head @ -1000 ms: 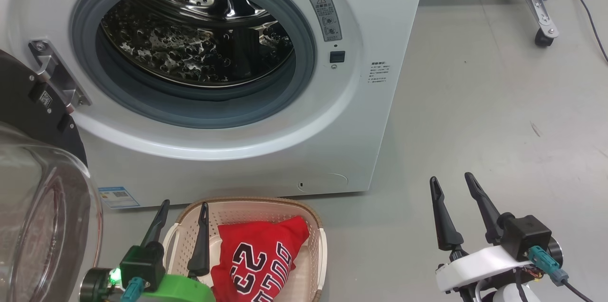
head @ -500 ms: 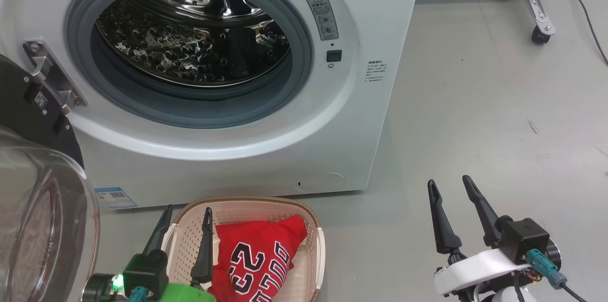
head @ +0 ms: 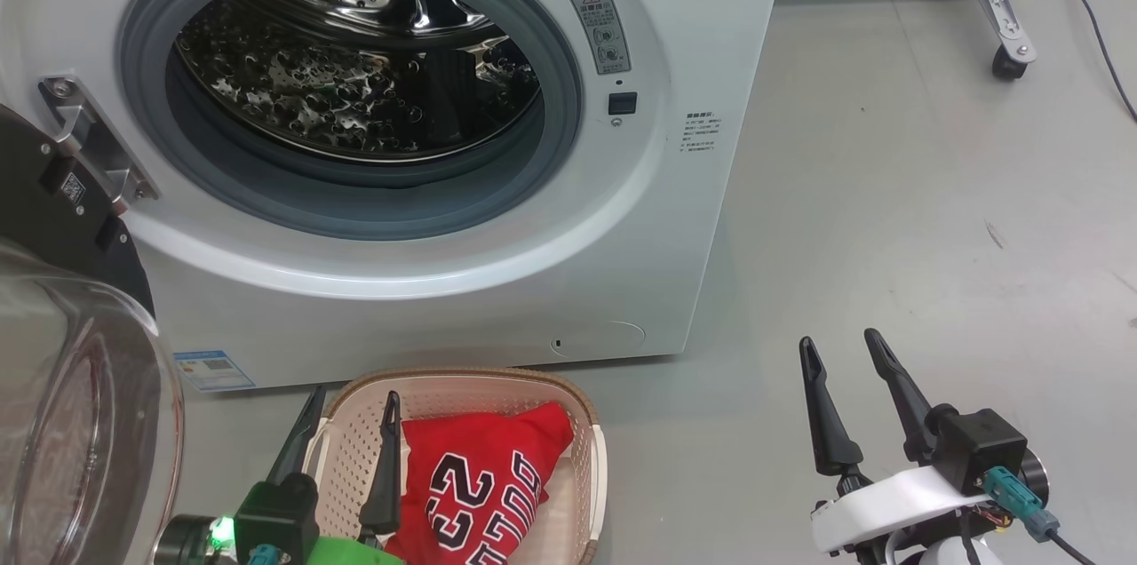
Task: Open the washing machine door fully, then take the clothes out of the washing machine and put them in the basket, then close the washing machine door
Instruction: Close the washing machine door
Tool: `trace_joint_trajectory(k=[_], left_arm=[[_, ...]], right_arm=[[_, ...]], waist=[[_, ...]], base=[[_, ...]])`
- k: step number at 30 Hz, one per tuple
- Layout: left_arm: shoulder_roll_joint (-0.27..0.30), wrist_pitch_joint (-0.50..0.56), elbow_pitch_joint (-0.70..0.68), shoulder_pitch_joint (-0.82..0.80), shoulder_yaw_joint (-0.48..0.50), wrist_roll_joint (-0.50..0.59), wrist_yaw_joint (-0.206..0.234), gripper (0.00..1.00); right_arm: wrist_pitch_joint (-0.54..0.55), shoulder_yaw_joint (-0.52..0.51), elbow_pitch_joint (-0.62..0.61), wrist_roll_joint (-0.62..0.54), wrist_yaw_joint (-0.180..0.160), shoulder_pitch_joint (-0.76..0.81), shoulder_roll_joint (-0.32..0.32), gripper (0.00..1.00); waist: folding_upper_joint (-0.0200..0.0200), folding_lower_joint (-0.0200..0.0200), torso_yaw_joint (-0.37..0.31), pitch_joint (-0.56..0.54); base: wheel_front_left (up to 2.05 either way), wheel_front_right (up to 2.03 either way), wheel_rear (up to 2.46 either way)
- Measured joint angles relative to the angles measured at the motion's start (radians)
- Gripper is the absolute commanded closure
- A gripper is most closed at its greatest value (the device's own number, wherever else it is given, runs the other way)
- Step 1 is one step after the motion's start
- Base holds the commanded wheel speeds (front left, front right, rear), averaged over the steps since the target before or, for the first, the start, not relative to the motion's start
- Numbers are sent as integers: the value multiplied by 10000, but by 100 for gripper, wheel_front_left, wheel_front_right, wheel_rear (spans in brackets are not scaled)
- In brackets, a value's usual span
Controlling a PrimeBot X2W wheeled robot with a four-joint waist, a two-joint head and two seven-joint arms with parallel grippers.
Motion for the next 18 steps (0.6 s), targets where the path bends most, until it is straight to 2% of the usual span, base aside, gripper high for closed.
trace_joint_trajectory(k=[8, 18], left_arm=[[12, 35, -153, 7, -31, 25, 6, 0], [31, 180, -211, 51, -67, 56, 52, 0]], right_arm=[[0, 15, -2, 0, -2, 0, 0, 0], [0, 15, 2, 2, 0, 0, 0, 0]], waist=[[0, 0, -11, -36], [0, 0, -6, -104]], base=[[-7, 22, -15], [-38, 64, -27]])
